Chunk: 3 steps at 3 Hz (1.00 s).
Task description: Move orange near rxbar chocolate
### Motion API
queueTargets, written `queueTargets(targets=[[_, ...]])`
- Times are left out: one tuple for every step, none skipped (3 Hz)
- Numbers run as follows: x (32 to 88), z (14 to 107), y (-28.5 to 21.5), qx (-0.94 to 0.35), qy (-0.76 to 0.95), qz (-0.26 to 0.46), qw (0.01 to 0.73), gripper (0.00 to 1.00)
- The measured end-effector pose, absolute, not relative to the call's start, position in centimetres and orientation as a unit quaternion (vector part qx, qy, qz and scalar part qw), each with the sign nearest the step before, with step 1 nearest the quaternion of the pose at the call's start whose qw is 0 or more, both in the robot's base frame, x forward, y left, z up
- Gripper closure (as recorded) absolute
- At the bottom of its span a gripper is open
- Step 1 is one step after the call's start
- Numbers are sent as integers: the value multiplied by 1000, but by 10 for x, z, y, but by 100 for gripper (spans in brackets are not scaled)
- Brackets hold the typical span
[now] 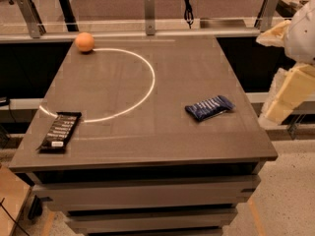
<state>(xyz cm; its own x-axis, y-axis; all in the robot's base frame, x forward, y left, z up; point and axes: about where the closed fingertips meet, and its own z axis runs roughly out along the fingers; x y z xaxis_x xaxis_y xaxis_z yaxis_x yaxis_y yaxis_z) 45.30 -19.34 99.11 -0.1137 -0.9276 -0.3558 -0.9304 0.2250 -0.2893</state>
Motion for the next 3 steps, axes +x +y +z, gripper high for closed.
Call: queueTargets(targets=[[468, 1000, -152, -636, 713, 52, 289, 0], [493, 1002, -98, -638, 686, 109, 332, 0], [493, 1002, -98, -638, 686, 109, 332, 0]])
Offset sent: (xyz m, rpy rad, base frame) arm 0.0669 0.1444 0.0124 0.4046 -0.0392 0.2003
